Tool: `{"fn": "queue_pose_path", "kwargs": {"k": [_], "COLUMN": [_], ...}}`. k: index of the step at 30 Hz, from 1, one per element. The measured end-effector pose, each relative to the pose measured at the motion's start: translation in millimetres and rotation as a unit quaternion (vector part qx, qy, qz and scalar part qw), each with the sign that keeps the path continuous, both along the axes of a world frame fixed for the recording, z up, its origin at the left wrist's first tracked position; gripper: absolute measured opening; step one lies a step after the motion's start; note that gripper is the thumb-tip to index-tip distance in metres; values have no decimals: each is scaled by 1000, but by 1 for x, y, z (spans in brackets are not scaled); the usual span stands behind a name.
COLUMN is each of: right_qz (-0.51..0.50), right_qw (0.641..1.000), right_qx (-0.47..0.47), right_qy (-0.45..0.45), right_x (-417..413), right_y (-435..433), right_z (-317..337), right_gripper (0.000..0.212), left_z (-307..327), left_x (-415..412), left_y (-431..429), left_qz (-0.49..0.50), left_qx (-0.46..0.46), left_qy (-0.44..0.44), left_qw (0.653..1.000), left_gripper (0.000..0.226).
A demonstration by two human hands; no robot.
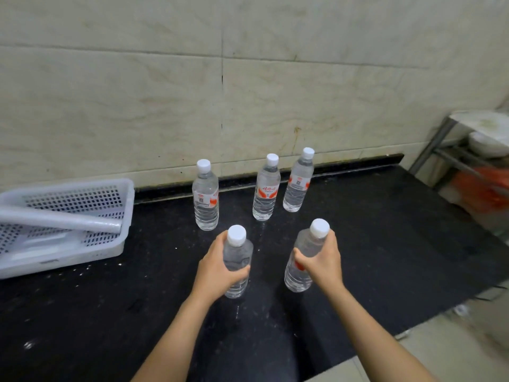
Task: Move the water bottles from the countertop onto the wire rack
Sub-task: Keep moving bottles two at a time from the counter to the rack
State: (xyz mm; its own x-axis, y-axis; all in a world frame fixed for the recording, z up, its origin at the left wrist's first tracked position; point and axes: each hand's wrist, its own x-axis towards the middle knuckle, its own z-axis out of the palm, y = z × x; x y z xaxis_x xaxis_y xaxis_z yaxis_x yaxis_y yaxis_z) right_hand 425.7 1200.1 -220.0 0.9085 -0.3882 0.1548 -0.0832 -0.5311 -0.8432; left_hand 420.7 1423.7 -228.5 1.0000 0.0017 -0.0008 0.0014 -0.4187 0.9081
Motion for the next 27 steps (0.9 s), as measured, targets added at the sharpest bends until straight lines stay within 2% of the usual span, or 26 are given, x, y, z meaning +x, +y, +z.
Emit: {"fn": "queue_pose_path", "kwargs": {"k": [9, 19, 27], "right_qz": [26, 61, 39], "right_qw": [999, 998, 999], "right_qx": [-12, -14, -29], "right_qy": [15, 17, -16], "right_x": [-19, -60, -121], "right_y": [-4, -43, -134], "right_z": [9, 18, 41], "right_gripper": [59, 56, 78], "left_z": [2, 19, 37], "left_x": [-11, -51, -84], "left_y": [-1, -37, -142], "left_qz": [-23, 21, -22], "left_qx": [-17, -27, -68], "left_qy": [-20, -75, -42], "left_qw": [999, 997, 997], "left_gripper": [71, 76, 68]}}
